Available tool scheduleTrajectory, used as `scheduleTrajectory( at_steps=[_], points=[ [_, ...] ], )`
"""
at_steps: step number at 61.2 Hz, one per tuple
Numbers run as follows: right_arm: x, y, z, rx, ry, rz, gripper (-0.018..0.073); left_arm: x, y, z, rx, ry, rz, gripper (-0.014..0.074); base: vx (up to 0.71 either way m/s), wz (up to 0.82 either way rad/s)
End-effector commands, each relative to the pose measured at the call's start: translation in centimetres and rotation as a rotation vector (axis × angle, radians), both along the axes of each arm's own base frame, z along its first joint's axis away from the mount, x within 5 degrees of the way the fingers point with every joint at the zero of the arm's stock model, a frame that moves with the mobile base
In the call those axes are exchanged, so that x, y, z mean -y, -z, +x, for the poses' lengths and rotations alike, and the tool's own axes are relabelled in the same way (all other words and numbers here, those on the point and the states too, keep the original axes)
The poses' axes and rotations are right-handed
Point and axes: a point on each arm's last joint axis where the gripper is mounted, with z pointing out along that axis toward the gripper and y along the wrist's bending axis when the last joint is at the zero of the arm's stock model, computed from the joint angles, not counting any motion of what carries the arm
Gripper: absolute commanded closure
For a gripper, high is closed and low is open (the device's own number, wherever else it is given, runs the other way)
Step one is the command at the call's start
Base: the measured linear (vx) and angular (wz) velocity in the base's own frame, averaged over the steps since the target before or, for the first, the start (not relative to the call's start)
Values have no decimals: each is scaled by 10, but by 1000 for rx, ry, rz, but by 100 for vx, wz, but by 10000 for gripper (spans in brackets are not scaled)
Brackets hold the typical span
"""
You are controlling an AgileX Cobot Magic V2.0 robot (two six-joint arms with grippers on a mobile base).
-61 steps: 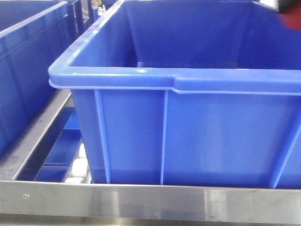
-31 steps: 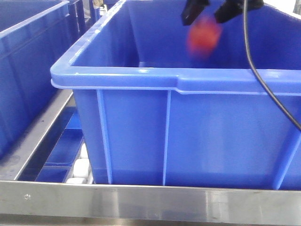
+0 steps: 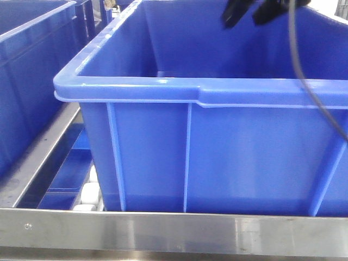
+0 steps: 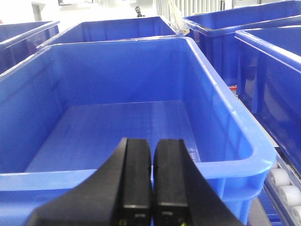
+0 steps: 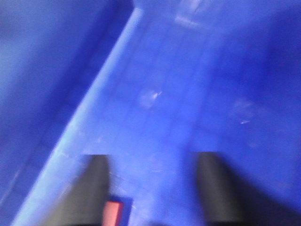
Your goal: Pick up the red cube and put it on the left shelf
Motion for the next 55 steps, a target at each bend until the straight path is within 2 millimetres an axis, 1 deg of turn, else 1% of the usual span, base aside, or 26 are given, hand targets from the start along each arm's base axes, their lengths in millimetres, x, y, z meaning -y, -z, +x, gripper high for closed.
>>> scheduleTrajectory(
  at_steps=[1, 2, 5, 8, 17, 23, 24, 25, 27, 34, 39, 45, 55],
  points=[
    [11, -36, -21, 177, -31, 18, 491, 0, 1, 1, 50, -3, -8, 491, 0, 0],
    [13, -39, -26, 194, -34, 17, 525, 0, 1, 1, 50, -3, -8, 491, 0, 0],
    [17, -42, -36, 234, -47, 17, 487, 0, 1, 1, 50, -3, -8, 491, 0, 0],
    [22, -43, -50, 283, -67, 20, 501, 0, 1, 1, 50, -3, -8, 491, 0, 0],
    [41, -33, -94, 404, -109, 50, 508, 0, 1, 1, 50, -3, -8, 491, 0, 0],
    [58, -17, -121, 469, -103, 78, 508, 0, 1, 1, 50, -3, -8, 491, 0, 0],
    [61, -11, -125, 467, -101, 78, 508, 0, 1, 1, 50, -3, -8, 491, 0, 0],
    [65, -11, -130, 490, -96, 86, 508, 0, 1, 1, 50, -3, -8, 491, 0, 0],
    [69, -2, -137, 495, -87, 87, 508, 0, 1, 1, 50, -3, -8, 491, 0, 0],
    [91, 19, -162, 537, -16, 82, 508, 0, 1, 1, 50, -3, -8, 491, -2, -12],
    [102, 30, -177, 562, 42, 71, 508, 0, 1, 1, 50, -3, -8, 491, 0, 0],
    [111, 38, -192, 598, 91, 64, 508, 0, 1, 1, 52, -3, -8, 491, 0, 0],
    [115, 44, -204, 621, 111, 62, 508, 0, 1, 1, 50, -3, -8, 491, -1, -7]
  ],
)
